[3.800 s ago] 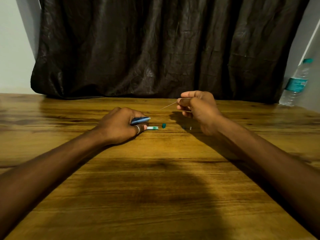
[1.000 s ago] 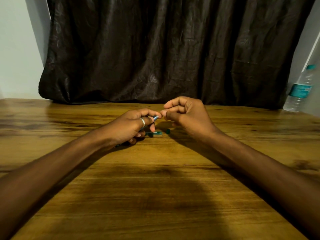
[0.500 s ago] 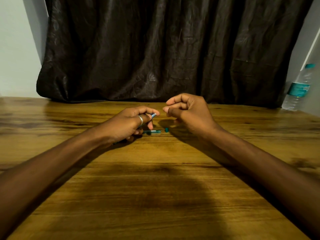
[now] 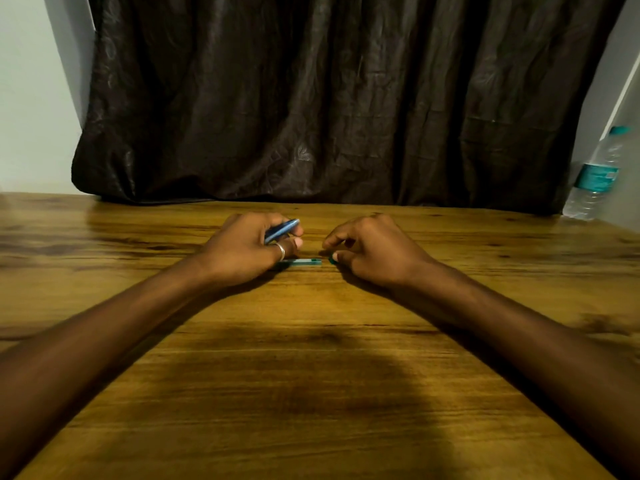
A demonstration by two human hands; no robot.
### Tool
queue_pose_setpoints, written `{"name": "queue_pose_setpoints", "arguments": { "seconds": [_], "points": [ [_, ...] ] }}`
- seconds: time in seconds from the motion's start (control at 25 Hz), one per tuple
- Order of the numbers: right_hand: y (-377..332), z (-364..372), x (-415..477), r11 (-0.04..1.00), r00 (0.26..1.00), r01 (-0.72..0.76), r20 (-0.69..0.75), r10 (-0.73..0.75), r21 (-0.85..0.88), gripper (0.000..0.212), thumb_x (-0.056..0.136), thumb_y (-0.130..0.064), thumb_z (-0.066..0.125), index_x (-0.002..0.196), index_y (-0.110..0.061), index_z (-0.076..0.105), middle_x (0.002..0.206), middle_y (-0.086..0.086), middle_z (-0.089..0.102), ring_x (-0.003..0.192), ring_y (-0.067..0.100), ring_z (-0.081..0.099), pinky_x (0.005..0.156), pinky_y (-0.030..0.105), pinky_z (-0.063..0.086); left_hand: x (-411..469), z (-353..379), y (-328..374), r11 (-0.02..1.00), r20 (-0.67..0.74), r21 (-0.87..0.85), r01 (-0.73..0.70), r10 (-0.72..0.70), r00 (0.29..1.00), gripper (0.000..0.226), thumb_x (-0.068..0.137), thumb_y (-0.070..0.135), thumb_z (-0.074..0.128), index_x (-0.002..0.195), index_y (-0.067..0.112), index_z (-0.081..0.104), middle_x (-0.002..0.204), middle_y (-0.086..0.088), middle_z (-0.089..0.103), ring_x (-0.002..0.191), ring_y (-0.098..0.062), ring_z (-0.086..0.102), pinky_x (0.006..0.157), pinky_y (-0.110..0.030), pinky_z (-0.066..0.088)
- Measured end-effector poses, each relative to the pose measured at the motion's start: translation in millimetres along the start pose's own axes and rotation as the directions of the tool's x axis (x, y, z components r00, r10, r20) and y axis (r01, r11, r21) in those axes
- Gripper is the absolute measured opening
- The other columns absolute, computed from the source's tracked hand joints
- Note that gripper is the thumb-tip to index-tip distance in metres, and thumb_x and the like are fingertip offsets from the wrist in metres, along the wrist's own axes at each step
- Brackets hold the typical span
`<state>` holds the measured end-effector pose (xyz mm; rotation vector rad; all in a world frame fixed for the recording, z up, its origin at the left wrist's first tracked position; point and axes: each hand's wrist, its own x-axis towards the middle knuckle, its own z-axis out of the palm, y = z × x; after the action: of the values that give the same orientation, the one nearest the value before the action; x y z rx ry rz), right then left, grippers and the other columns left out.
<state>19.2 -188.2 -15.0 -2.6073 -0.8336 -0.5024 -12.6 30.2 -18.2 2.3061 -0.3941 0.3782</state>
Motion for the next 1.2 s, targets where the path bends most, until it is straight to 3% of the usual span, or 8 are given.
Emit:
{"name": "queue_pose_setpoints", "arguments": {
  "seconds": [0.24, 0.36, 0.48, 0.6, 0.8, 0.92, 1.0, 1.2],
  "points": [
    [2.4, 3.3, -0.4, 0.999, 0.999, 0.043, 0.015, -0.042, -0.018, 0.02, 0.085, -0.015, 0.07, 0.098, -0.027, 0.08, 0.089, -0.01, 0.077, 0.081, 0.003, 0.067, 0.079, 0.027, 0.054, -0.7, -3.0, -4.7, 0.969, 0.023, 0.247, -0.014, 0.009, 1.0, 0.015, 0.092, 0.041, 0.07, 0.096, 0.028, 0.076, 0.083, 0.006, 0.074, 0.078, -0.012, 0.068, 0.073, -0.043, 0.059],
    [-0.1, 0.1, -0.1, 1.0, 1.0, -0.006, 0.0, 0.006, 0.026, 0.016, 0.088, -0.016, 0.07, 0.096, -0.026, 0.079, 0.079, -0.015, 0.071, 0.075, -0.002, 0.062, 0.074, 0.023, 0.052, 1.2, -1.7, -6.3, 0.953, 0.075, 0.304, -0.007, -0.017, 0.997, 0.014, 0.09, 0.042, 0.072, 0.092, 0.029, 0.078, 0.084, 0.006, 0.074, 0.077, -0.013, 0.066, 0.072, -0.043, 0.057],
    [-2.8, -1.7, 0.1, 0.996, 0.999, -0.053, -0.007, 0.053, 0.077, 0.014, 0.09, -0.016, 0.069, 0.095, -0.025, 0.078, 0.086, -0.013, 0.072, 0.082, 0.0, 0.064, 0.072, 0.023, 0.053, 1.2, -0.6, -5.7, 0.952, 0.109, 0.305, -0.021, -0.013, 0.994, 0.008, 0.091, 0.037, 0.072, 0.088, 0.031, 0.076, 0.084, 0.003, 0.073, 0.077, -0.016, 0.066, 0.069, -0.039, 0.054],
    [-1.4, 1.2, 0.9, 0.96, 0.986, -0.152, -0.031, 0.164, 0.236, 0.012, 0.09, -0.013, 0.069, 0.089, -0.022, 0.077, 0.079, -0.007, 0.073, 0.075, 0.005, 0.067, 0.064, 0.026, 0.053, 1.4, 1.2, -4.5, 0.945, 0.122, 0.327, -0.027, -0.013, 0.992, 0.014, 0.095, 0.034, 0.067, 0.094, 0.023, 0.075, 0.079, 0.001, 0.071, 0.074, -0.016, 0.064, 0.066, -0.039, 0.051],
    [-9.4, -0.6, 0.5, 0.619, 0.907, -0.33, 0.059, 0.417, 0.713, 0.015, 0.086, 0.005, 0.066, 0.083, -0.009, 0.07, 0.067, 0.011, 0.065, 0.054, 0.017, 0.059, 0.049, 0.027, 0.046, -2.1, 4.2, -2.1, 0.942, 0.005, 0.33, -0.056, 0.058, 0.998, 0.015, 0.099, 0.039, 0.059, 0.104, 0.028, 0.068, 0.081, 0.007, 0.067, 0.074, -0.012, 0.063, 0.066, -0.042, 0.056],
    [-13.0, -9.4, 4.0, 0.391, 0.877, -0.339, 0.137, 0.46, 0.856, 0.015, 0.087, 0.009, 0.066, 0.089, -0.006, 0.07, 0.082, 0.014, 0.07, 0.075, 0.019, 0.069, 0.068, 0.023, 0.059, -2.7, 4.1, 1.7, 0.958, -0.11, 0.274, -0.085, 0.119, 0.987, 0.019, 0.1, 0.038, 0.058, 0.115, 0.028, 0.066, 0.089, 0.008, 0.067, 0.077, -0.01, 0.063, 0.069, -0.042, 0.057],
    [-15.3, -11.9, 5.2, 0.21, 0.86, -0.324, 0.195, 0.471, 0.922, 0.015, 0.088, 0.012, 0.062, 0.096, 0.0, 0.068, 0.088, 0.017, 0.071, 0.077, 0.019, 0.072, 0.07, 0.022, 0.06, -2.5, 5.1, 3.2, 0.956, -0.139, 0.275, -0.105, 0.147, 0.979, 0.025, 0.1, 0.036, 0.057, 0.122, 0.026, 0.065, 0.097, 0.008, 0.067, 0.083, -0.009, 0.062, 0.074, -0.042, 0.057],
    [-17.6, -12.9, 5.4, 0.104, 0.869, -0.276, 0.202, 0.451, 0.955, 0.018, 0.089, 0.013, 0.06, 0.105, 0.005, 0.064, 0.09, 0.018, 0.072, 0.077, 0.019, 0.074, 0.074, 0.024, 0.061, -1.2, 6.8, 2.7, 0.95, -0.174, 0.282, -0.134, 0.188, 0.967, 0.026, 0.1, 0.034, 0.058, 0.122, 0.023, 0.066, 0.102, 0.004, 0.068, 0.086, -0.009, 0.061, 0.072, -0.035, 0.051]
  ]
}}
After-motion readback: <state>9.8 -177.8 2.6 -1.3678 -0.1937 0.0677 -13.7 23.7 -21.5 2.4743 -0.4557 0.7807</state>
